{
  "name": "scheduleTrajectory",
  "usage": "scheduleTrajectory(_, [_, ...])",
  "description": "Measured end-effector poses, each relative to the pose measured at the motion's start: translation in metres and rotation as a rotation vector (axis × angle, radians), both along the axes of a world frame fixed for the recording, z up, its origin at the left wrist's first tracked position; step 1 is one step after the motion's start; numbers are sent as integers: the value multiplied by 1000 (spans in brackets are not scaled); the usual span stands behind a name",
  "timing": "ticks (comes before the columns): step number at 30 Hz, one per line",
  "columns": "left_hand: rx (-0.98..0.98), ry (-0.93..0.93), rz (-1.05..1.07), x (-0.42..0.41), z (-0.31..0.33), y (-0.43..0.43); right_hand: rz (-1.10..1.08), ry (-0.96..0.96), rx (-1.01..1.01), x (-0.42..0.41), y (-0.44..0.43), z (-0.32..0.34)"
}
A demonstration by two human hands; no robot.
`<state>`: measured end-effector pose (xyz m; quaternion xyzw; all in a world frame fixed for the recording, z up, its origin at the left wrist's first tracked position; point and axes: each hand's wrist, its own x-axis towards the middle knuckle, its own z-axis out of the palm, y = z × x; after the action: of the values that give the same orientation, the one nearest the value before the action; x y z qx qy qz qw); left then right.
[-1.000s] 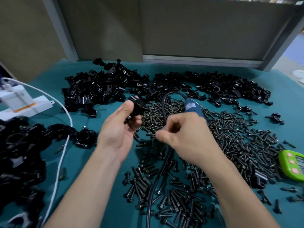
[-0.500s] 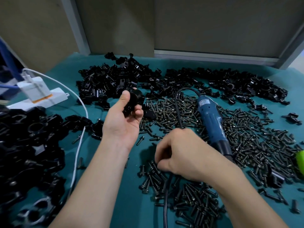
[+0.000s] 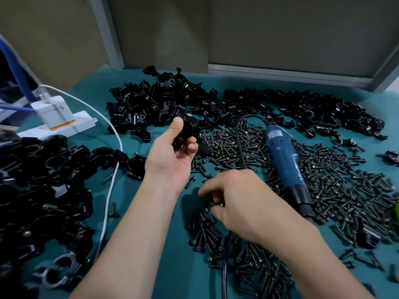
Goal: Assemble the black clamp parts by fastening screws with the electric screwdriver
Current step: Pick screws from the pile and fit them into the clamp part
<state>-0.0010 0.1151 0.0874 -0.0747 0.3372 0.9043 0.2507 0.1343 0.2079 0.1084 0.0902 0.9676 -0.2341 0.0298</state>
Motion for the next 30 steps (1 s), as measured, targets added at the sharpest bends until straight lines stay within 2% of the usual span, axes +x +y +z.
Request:
scheduleTrajectory(6, [-55,67,-44,2,1,2,22,-29,14,-3,1,-7])
scheduleTrajectory(12, [-166,160,-108,5,-4,8,-3,-27,-125,-2,8,-6])
scheduleTrajectory(14, [-204,202,-131,5,-6,9,-91,71,-230,-4,19,0])
scheduleTrajectory(18, [-306,367,-243,9,-10,13,-369,435,-556,0,47,8])
scheduleTrajectory(21, [-325,464,-362,14,-12,18,-419,640,-720,2,58,9])
scheduleTrajectory(24, [-334,559,-459,17,-15,21,-381,698,-746,1,61,10])
scheduleTrajectory(30, [-338,673,-523,21,-18,24,-357,669,-663,1,62,8])
